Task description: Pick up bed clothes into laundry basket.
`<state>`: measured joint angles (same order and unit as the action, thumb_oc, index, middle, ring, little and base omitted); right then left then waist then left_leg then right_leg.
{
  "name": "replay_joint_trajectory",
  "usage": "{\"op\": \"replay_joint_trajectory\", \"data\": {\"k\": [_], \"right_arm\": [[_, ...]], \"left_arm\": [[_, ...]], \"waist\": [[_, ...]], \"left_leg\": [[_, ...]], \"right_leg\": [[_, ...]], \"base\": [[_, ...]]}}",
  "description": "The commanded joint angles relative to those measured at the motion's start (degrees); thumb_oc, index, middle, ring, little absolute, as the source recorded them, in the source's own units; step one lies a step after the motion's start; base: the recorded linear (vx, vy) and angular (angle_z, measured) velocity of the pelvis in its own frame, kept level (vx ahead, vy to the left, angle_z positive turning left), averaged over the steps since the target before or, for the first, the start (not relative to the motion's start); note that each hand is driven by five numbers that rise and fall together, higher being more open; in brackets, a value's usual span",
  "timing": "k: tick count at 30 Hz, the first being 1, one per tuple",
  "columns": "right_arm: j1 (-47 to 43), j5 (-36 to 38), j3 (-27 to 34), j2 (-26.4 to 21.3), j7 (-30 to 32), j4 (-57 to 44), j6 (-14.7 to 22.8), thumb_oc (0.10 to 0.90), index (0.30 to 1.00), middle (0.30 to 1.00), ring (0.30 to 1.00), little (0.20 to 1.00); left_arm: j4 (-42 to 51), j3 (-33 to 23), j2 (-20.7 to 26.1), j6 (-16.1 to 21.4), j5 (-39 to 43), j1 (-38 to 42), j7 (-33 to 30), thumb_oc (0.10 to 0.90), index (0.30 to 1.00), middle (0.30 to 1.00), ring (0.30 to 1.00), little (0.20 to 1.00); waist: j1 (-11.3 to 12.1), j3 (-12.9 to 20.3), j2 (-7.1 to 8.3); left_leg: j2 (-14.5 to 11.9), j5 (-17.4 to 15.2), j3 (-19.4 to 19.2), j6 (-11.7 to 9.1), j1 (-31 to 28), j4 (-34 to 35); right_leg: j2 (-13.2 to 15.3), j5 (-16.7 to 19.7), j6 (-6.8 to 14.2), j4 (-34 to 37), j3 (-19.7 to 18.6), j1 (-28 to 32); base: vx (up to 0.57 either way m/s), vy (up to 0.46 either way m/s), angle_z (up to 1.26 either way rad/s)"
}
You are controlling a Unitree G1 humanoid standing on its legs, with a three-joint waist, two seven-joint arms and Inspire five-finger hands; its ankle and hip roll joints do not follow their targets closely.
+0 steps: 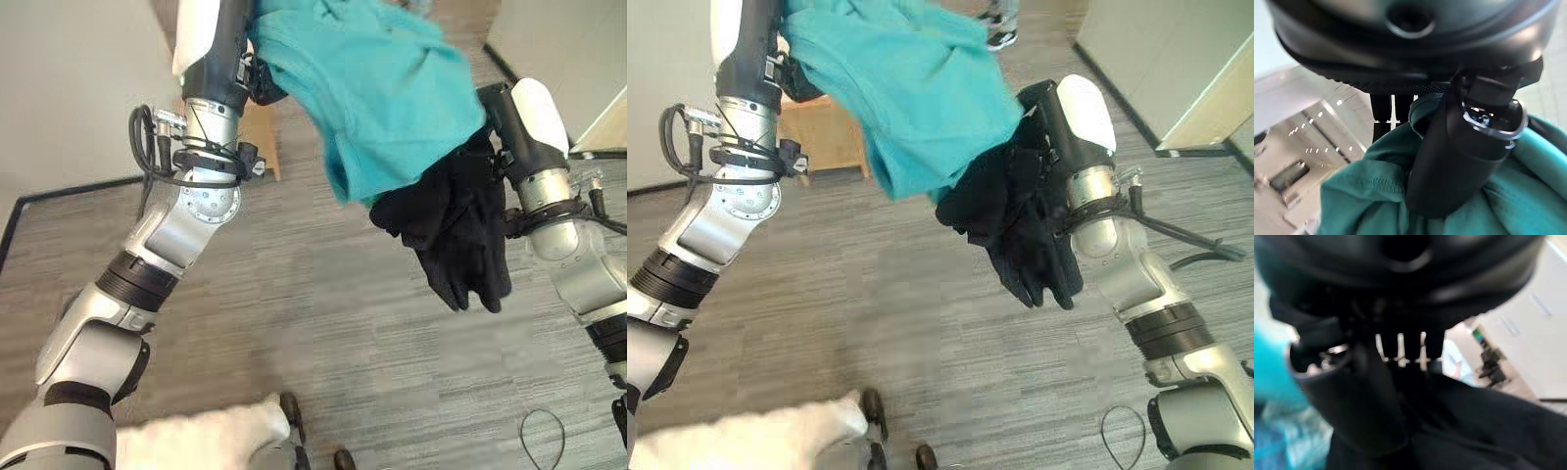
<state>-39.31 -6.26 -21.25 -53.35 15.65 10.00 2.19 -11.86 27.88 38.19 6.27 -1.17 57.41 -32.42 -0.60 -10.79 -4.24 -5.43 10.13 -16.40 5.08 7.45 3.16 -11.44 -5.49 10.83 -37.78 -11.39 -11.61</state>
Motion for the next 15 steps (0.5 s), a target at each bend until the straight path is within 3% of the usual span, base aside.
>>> {"op": "replay_joint_trajectory", "data": {"k": [1,4,6,10,14,15], "right_arm": [[-11.1,-1.3,3.2,-0.8,2.6,-4.7,3.0,0.4,0.3,0.3,0.3,0.3],[-9.6,-1.5,3.5,-1.1,1.6,-5.6,3.3,0.4,0.3,0.3,0.3,0.3],[-7.8,-1.4,4.7,-1.9,1.1,-6.3,3.7,0.4,0.3,0.3,0.3,0.3],[0.3,-1.6,12.3,-4.0,2.0,-7.4,4.9,0.4,0.3,0.3,0.3,0.3],[4.1,-2.5,15.5,-5.1,1.7,-9.3,5.0,0.4,0.3,0.3,0.3,0.3],[6.6,-3.0,18.5,-5.9,2.0,-11.0,4.9,0.4,0.3,0.3,0.3,0.3]], "left_arm": [[-0.5,-6.8,0.7,2.0,2.5,5.5,-1.4,0.4,0.3,0.3,0.3,0.3],[-2.4,-7.4,0.5,1.1,0.4,4.9,-2.8,0.4,0.3,0.3,0.3,0.3],[-2.6,-7.9,0.8,0.5,-1.9,3.8,-2.6,0.4,0.3,0.3,0.3,0.3],[-2.0,-10.1,0.2,-0.1,-6.2,-0.9,-2.2,0.4,0.3,0.3,0.3,0.3],[-0.1,-12.6,0.1,-0.3,-8.1,-5.1,-2.3,0.4,0.3,0.3,0.3,0.3],[1.7,-15.6,-0.8,-0.1,-9.5,-9.4,-2.5,0.4,0.3,0.3,0.3,0.3]], "waist": [[3.6,5.8,0.41],[2.9,5.7,1.64],[2.0,5.8,2.79],[-0.8,6.6,4.58],[-1.0,8.6,5.32],[-1.0,9.8,5.23]], "left_leg": [[-1.9,-5.5,-2.5,-11.2,-3.6,1.8],[-0.6,-7.5,-2.4,-11.5,-6.5,1.8],[0.8,-9.2,-2.4,-11.0,-8.0,1.8],[4.6,-15.0,1.6,-10.1,-11.9,1.8],[5.0,-18.1,3.7,-10.5,-16.0,1.8],[3.0,-17.2,4.5,-12.1,-19.3,0.4]], "right_leg": [[12.8,2.2,4.0,8.1,-0.6,-0.8],[13.2,1.2,3.1,15.6,0.8,-0.4],[10.2,0.7,2.9,22.2,0.8,-1.0],[4.1,5.2,2.7,37.7,0.7,-3.2],[4.8,7.3,2.4,38.6,2.3,-1.9],[6.1,7.1,1.6,37.0,2.8,-0.2]], "base": [[0.36,0.079,-0.06],[0.4,0.066,-0.08],[0.37,-0.041,0.12],[0.49,-0.075,0.52],[0.46,-0.113,1.05],[0.74,-0.243,0.18]]}}
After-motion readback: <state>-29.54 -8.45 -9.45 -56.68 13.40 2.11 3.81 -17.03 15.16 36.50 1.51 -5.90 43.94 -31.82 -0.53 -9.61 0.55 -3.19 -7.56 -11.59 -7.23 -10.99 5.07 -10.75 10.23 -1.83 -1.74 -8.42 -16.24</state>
